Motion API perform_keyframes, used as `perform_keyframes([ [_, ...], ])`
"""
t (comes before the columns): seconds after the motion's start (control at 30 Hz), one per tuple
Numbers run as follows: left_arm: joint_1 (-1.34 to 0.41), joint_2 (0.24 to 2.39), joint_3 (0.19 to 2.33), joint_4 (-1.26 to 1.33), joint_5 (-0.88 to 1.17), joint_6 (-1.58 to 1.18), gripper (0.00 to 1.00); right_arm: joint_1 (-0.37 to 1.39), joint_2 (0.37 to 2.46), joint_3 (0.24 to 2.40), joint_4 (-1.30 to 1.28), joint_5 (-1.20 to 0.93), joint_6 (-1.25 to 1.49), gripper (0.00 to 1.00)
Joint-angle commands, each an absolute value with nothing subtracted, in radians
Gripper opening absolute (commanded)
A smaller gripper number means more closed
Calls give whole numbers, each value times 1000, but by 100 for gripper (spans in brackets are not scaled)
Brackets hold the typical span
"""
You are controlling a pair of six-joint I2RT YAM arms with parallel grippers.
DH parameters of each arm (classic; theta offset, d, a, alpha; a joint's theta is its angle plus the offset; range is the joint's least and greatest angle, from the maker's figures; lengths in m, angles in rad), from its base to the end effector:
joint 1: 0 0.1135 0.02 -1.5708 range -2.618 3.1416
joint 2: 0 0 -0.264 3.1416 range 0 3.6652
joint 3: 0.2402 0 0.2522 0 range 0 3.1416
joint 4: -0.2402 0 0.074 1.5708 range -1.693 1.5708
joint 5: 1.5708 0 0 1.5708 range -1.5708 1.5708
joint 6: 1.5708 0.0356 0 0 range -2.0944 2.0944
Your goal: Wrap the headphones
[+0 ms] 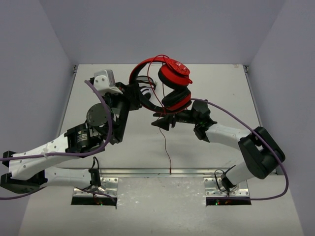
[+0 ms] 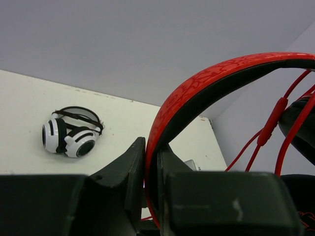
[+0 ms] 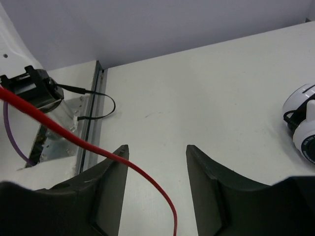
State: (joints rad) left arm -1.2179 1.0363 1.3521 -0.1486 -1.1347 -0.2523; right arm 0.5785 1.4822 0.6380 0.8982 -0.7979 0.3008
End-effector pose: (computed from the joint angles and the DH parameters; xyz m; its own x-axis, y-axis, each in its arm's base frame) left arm 0.0951 -0.1648 0.4886 0.0339 -0.3970 -0.9172 0.0991 0.9145 -0.3922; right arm 0.2397 0.1870 0.2386 -0.2473 0.0856 -0.9652 -0.9497 0.1763 0.2590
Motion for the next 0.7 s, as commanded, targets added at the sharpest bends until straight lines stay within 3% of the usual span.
perform_keyframes([
  [0.0,-1210,999,1394,-35,-1126,-273,0,577,1528,627,1050,-868,365,52],
  [0.13,-1212,1009,1407,-40,-1132,-267,0,578,1580,644,1129,-884,439,54],
  [0.2,-1212,1011,1411,-41,-1137,-261,0,578,1606,658,1150,-887,457,44],
  [0.3,-1210,1012,1414,-31,-1157,-239,0,577,1626,655,1164,-891,462,3],
  [0.47,-1190,1026,1417,32,-1226,-176,0,595,1548,516,1189,-804,471,1],
  [0.67,-1030,1118,1538,-168,-1138,-336,0,724,1411,376,1160,-608,445,1],
])
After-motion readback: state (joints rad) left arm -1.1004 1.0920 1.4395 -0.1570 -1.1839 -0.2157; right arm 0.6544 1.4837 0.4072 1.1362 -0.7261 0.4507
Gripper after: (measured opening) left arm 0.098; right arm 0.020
